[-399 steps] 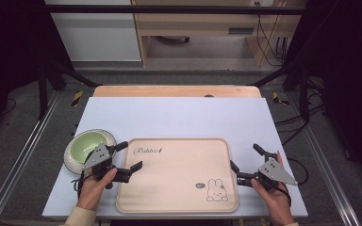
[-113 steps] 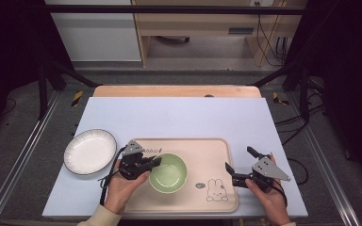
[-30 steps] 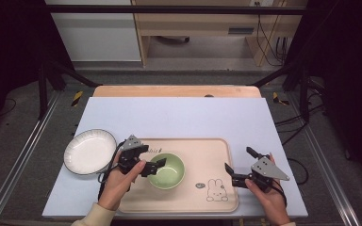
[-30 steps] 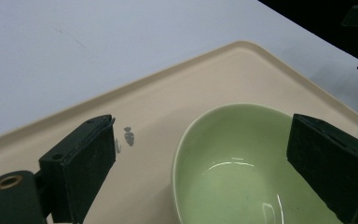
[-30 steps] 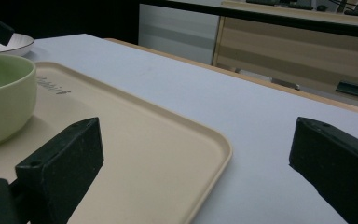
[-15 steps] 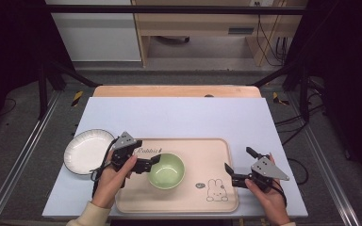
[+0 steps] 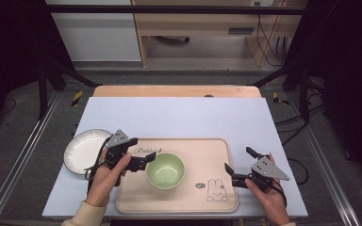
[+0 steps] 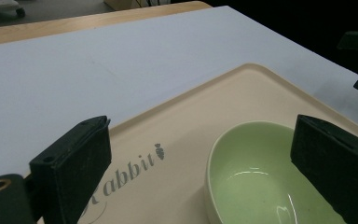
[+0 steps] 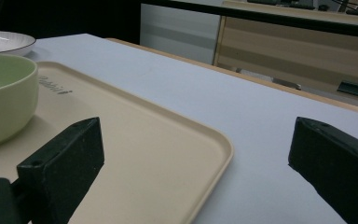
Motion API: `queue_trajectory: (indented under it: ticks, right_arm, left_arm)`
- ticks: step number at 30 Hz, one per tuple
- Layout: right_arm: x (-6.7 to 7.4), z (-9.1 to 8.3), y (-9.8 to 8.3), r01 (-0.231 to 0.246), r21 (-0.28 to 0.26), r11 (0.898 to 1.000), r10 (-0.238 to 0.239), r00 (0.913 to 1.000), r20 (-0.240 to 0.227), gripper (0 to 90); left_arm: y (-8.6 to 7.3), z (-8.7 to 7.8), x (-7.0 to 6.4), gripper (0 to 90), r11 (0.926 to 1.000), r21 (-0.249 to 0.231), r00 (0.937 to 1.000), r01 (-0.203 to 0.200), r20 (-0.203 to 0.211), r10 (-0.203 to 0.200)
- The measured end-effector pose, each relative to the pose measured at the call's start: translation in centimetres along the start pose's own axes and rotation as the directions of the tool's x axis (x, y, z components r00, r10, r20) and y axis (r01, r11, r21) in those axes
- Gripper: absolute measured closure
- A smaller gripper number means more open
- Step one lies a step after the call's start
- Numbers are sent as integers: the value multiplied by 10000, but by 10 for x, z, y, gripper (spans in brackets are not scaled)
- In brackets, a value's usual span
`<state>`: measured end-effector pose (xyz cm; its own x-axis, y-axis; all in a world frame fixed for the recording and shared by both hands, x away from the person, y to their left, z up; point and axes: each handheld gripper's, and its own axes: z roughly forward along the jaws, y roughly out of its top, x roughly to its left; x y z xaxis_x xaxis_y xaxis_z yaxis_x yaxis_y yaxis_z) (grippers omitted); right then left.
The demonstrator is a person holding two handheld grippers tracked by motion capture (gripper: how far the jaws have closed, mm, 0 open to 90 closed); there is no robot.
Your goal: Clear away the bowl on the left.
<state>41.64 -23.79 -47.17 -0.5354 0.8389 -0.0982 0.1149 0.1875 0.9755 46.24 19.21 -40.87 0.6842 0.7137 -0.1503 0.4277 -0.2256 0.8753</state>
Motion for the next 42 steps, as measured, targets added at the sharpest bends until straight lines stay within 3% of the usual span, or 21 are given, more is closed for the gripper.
queue_trajectory:
  ticks: [12, 37, 42]
  right_arm:
    - [0, 0, 0, -7, 13, 10000, 7, 10000, -20, 36]
    - [0, 0, 0, -32, 40, 10000, 32, 10000, -37, 36]
    - [0, 0, 0, -16, 38, 10000, 16, 10000, -30, 37]
  left_arm:
    - [3, -11, 9, 53, 9987, -477, 9998, -153, -108, 148]
    - [10, -43, 34, 53, 9901, -1401, 9995, 63, -304, -107]
    - [8, -50, 42, 53, 9884, -1515, 9986, 109, -504, -187]
